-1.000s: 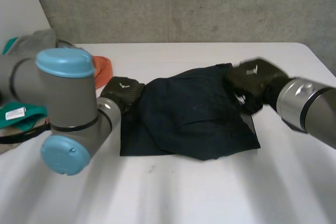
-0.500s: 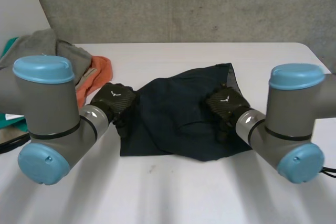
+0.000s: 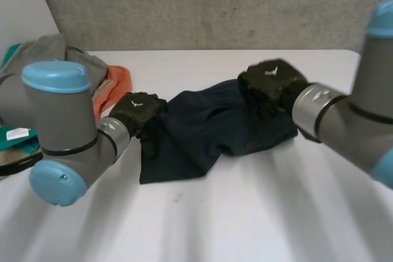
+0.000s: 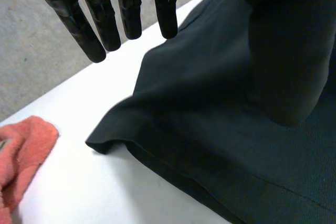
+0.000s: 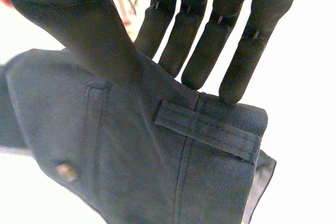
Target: Fold the laundry.
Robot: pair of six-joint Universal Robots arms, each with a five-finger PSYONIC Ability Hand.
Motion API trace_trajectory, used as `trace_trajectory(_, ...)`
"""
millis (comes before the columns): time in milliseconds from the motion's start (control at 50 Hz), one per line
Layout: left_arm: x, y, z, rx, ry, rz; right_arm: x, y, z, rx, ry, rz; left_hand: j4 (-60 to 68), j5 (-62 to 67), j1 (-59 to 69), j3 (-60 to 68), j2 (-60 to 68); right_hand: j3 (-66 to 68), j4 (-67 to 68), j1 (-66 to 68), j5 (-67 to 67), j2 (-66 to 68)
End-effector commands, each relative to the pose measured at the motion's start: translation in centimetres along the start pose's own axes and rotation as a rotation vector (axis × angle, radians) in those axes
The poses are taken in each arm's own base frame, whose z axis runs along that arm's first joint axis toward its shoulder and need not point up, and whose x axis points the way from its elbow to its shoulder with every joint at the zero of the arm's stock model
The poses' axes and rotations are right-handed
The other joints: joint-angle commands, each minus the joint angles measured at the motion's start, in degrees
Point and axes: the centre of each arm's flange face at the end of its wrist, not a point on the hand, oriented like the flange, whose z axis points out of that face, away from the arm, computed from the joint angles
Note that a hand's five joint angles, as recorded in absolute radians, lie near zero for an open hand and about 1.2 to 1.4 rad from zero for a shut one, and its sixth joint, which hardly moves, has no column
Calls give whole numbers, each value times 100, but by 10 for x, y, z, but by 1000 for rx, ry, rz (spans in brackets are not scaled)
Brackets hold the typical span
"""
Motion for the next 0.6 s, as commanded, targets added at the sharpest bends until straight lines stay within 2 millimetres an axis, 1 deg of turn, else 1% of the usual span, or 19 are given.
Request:
trace_trajectory(20,6,8,5,-46,2,3,3,-10,-18,-9,-12,5,3,68,-280,-41,18,1207,1165,1506,1256,1248)
trace_trajectory(40,6,7,5,-43,1,4,6,0,-12,-48,-10,0,20,84,-263,-24,34,872,830,1170,921,913)
trace_trajectory(60,6,7,4,-43,1,4,7,6,-10,-72,-8,-8,20,85,-263,-24,34,-347,-389,-49,-298,-307)
trace_trajectory(80,6,6,3,-40,1,4,7,12,-8,-96,-9,-16,20,85,-263,-24,34,-1059,-1101,-760,-1010,-1018)
trace_trajectory(100,6,4,1,-35,3,5,9,20,-4,-131,-7,-43,20,85,-263,-24,34,-2215,-2257,-1917,-2166,-2174)
trace_trajectory(180,3,-2,-2,-17,-3,-1,10,35,0,-215,1,-109,20,85,-263,-24,34,-4894,-4937,-4596,-4846,-4854)
trace_trajectory(220,3,-3,-3,-14,-4,-4,9,38,1,-231,6,-124,20,85,-263,-24,34,-5035,-5077,-4737,-4987,-4995)
trace_trajectory(280,2,-4,-4,-11,-5,-11,7,41,4,-233,13,-128,20,85,-263,-24,34,-5607,-5649,-5308,-5558,-5566)
trace_trajectory(380,-1,-4,-5,-13,-12,-21,-7,63,16,-283,-19,-107,20,85,-263,-24,34,-5608,-5650,-5309,-5559,-5567)
trace_trajectory(440,-3,-4,-5,-12,-16,-25,-11,71,18,-307,-25,-93,20,85,-263,-24,34,-5591,-5633,-5292,-5542,-5550)
trace_trajectory(460,-3,-4,-6,-12,-15,-25,-13,79,22,-326,-25,-81,20,85,-263,-24,34,-5591,-5633,-5292,-5542,-5550)
trace_trajectory(520,-4,-4,-5,-11,-12,-26,-14,89,27,-347,-14,-60,20,85,-263,-24,34,-5557,-5600,-5259,-5509,-5517)
trace_trajectory(580,-3,-4,-5,-11,-10,-24,-17,101,35,-353,1,-25,20,85,-263,-24,34,-5322,-5364,-5024,-5274,-5282)
trace_trajectory(600,-3,-4,-5,-12,-8,-24,-20,108,40,-350,6,-15,20,85,-263,-24,34,-5039,-5081,-4740,-4990,-4998)
